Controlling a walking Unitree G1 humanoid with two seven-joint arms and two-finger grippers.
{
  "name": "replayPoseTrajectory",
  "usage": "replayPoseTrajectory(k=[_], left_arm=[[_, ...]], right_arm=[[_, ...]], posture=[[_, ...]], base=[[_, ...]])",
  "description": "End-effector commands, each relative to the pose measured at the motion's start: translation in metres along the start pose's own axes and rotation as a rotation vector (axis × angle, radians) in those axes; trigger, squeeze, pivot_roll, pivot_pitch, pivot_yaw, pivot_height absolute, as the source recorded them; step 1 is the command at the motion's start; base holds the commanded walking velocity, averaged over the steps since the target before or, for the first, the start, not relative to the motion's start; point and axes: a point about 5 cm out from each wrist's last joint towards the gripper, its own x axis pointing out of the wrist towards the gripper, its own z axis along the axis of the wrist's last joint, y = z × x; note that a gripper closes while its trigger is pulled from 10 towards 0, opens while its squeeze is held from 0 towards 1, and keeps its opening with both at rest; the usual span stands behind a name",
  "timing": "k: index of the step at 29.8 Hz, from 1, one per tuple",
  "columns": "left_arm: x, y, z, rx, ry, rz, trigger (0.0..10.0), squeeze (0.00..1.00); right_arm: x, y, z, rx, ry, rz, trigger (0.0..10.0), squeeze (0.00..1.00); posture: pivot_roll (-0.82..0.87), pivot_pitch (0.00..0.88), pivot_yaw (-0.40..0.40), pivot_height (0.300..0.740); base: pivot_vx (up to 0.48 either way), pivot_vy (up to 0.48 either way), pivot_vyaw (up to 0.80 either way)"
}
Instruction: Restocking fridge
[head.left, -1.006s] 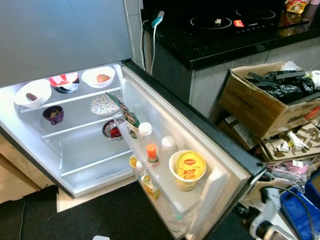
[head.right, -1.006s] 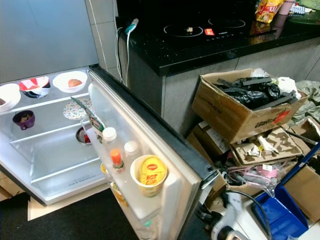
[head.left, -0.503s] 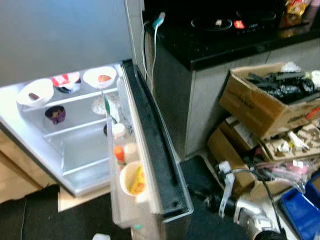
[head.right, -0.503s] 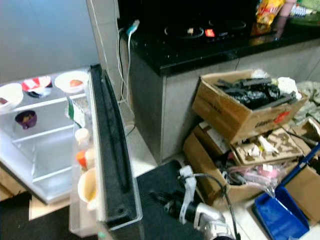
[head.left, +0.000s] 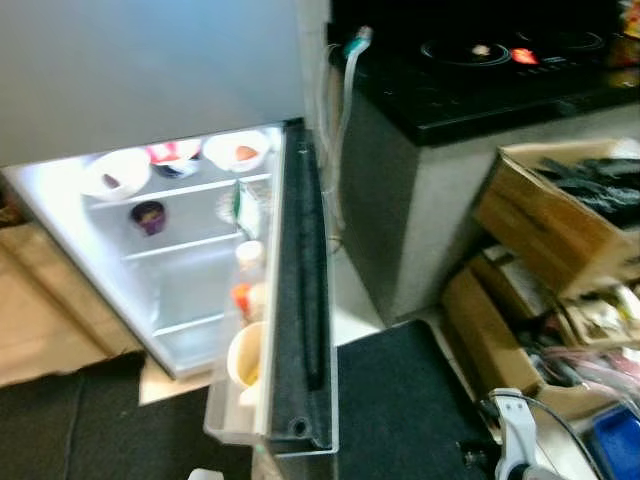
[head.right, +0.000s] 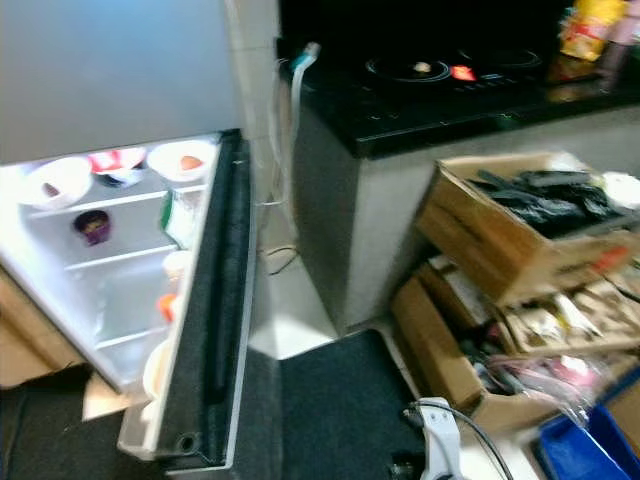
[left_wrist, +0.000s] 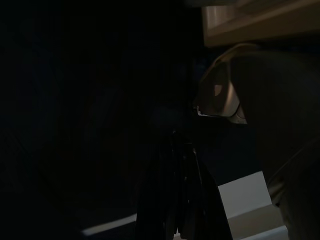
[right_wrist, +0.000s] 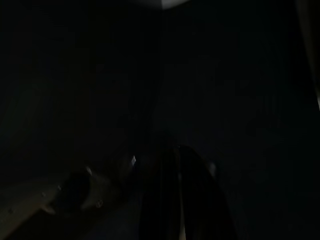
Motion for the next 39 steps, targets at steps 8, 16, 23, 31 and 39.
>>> replayPoseTrajectory(k=[8, 16, 23, 31, 39], left_arm=[[0.002, -0.015, -0.009, 0.002, 0.033, -0.050, 10.0, 0.00], [0.002, -0.013, -0.009, 0.008, 0.036, -0.046, 10.0, 0.00], [0.003, -0.014, -0.008, 0.011, 0.036, -0.050, 10.0, 0.00], [0.003, -0.016, -0.007, 0.013, 0.033, -0.055, 10.0, 0.00], [0.003, -0.016, -0.006, 0.013, 0.030, -0.057, 10.0, 0.00]], right_arm=[[-0.012, -0.007, -0.040, 0.066, 0.115, -0.097, 10.0, 0.00], [-0.014, -0.006, -0.051, 0.080, 0.143, -0.130, 10.0, 0.00], [-0.015, -0.008, -0.052, 0.086, 0.136, -0.160, 10.0, 0.00], [-0.002, 0.010, -0.018, 0.142, -0.030, 0.081, 10.0, 0.00], [0.009, 0.031, 0.034, 0.077, -0.158, 0.363, 10.0, 0.00]], posture=[[-0.07, 0.060, -0.003, 0.740], [-0.07, 0.052, -0.005, 0.740], [-0.07, 0.052, -0.005, 0.740], [-0.08, 0.057, -0.003, 0.740], [-0.08, 0.060, -0.003, 0.740]], base=[[0.000, 0.000, 0.76], [0.000, 0.000, 0.63], [0.000, 0.000, 0.00], [0.000, 0.000, 0.00], [0.000, 0.000, 0.00]])
